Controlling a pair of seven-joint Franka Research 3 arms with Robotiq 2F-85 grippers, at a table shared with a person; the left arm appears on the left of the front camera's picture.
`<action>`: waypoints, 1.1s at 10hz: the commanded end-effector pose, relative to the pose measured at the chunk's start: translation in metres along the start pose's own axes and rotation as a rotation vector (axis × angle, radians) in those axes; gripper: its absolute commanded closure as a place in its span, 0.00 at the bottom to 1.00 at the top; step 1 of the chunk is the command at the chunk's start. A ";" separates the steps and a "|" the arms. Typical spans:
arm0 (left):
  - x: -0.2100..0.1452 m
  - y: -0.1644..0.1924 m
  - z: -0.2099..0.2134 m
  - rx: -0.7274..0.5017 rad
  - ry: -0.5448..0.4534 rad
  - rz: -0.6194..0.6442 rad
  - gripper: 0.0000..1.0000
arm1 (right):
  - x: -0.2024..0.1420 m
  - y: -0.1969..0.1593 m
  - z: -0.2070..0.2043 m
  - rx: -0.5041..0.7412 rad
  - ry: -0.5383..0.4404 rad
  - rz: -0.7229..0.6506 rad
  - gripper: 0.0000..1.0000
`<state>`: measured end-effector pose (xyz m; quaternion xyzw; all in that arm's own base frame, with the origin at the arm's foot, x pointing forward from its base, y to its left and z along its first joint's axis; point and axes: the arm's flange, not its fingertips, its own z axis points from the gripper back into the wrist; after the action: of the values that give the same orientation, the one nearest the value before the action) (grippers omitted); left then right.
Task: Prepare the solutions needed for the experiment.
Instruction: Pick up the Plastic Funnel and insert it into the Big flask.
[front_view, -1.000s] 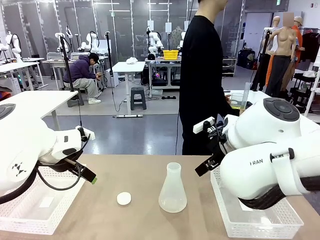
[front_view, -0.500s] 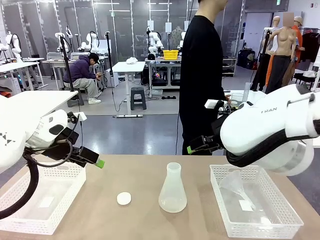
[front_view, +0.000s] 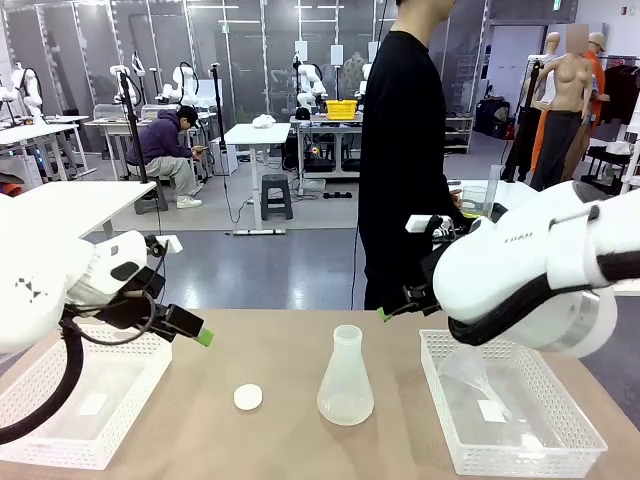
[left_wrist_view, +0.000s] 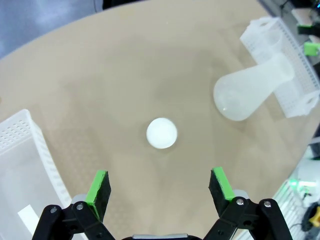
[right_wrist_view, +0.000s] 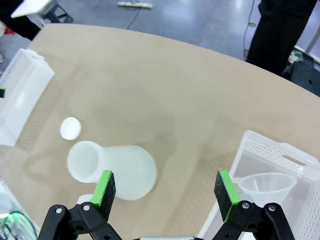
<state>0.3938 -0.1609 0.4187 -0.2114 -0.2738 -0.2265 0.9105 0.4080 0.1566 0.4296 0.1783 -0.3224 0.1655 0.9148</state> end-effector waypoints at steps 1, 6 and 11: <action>0.018 0.023 -0.003 -0.173 -0.069 0.058 0.00 | 0.011 -0.022 -0.009 0.143 -0.038 -0.092 0.00; 0.030 0.065 -0.013 -0.654 -0.113 0.294 0.00 | 0.021 -0.044 -0.029 0.391 -0.056 -0.268 0.00; 0.021 0.046 0.003 -0.372 -0.102 0.192 0.00 | 0.023 -0.042 -0.009 0.355 -0.025 -0.284 0.00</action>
<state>0.4325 -0.1331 0.4196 -0.3923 -0.2545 -0.1792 0.8656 0.4355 0.1293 0.4345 0.3509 -0.2853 0.0977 0.8865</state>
